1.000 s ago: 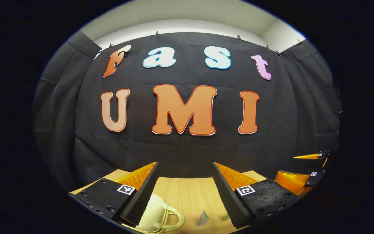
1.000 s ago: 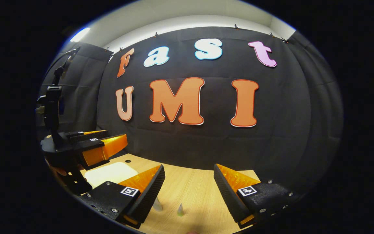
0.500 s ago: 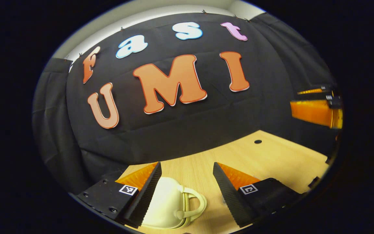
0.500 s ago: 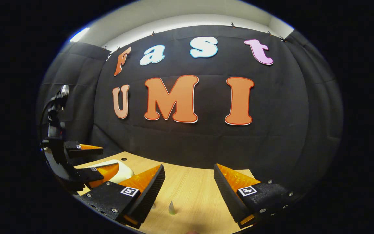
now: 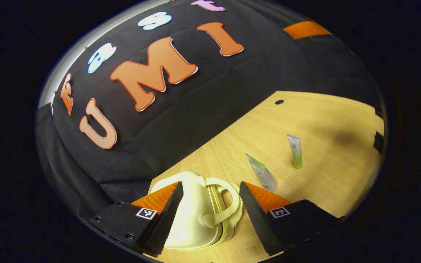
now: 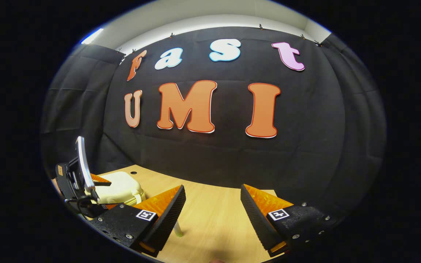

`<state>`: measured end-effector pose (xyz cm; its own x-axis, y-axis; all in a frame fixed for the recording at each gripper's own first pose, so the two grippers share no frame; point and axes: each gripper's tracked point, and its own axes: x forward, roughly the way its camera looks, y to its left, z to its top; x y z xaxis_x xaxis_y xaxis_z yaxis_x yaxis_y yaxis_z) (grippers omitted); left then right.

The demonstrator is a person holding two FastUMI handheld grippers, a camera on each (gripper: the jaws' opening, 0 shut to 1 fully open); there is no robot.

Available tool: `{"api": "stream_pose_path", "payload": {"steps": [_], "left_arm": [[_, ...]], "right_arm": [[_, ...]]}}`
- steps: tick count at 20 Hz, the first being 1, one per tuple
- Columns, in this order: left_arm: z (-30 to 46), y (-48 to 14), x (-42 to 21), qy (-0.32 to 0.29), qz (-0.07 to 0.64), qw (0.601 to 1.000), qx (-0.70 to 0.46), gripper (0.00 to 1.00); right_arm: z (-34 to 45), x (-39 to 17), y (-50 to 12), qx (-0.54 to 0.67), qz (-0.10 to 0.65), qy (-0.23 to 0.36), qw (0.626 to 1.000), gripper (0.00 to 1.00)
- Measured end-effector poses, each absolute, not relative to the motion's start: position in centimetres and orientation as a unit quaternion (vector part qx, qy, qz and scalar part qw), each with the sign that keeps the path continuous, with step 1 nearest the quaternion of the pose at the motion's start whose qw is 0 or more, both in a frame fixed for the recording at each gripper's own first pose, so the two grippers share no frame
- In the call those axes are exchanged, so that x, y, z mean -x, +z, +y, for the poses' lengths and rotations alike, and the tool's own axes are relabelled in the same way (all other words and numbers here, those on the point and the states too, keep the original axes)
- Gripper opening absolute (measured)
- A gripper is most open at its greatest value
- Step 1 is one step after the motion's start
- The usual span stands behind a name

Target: First open the suitcase, pack the skin care products into it, and then close the suitcase.

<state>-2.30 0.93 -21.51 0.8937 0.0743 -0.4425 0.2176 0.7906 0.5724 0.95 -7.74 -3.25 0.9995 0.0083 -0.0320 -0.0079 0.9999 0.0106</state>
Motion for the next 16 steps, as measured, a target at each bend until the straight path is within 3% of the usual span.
{"api": "stream_pose_path", "payload": {"steps": [3,7,9,15,16], "left_arm": [[1.6,-24.1,2.2,-0.047,0.247,0.894,-0.372,0.95],[1.6,-26.5,2.8,-0.067,0.257,0.858,-0.439,0.89],[2.2,-27.5,2.6,-0.073,0.267,0.841,-0.465,0.81],[3.2,-30.7,1.6,-0.086,0.275,0.789,-0.542,0.80],[3.3,-31.4,1.4,-0.089,0.277,0.780,-0.554,0.60]], "right_arm": [[-8.4,-1.2,-3.8,-0.012,0.021,-0.007,1.000,0.95],[-8.5,-1.2,-4.8,-0.016,0.034,-0.011,0.999,0.95],[-8.5,-1.2,-4.6,-0.016,0.035,-0.015,0.999,0.95],[-8.3,-1.2,-5.2,-0.018,0.040,-0.019,0.999,0.95],[-8.2,-1.2,-5.2,-0.018,0.040,-0.019,0.999,0.95]]}}
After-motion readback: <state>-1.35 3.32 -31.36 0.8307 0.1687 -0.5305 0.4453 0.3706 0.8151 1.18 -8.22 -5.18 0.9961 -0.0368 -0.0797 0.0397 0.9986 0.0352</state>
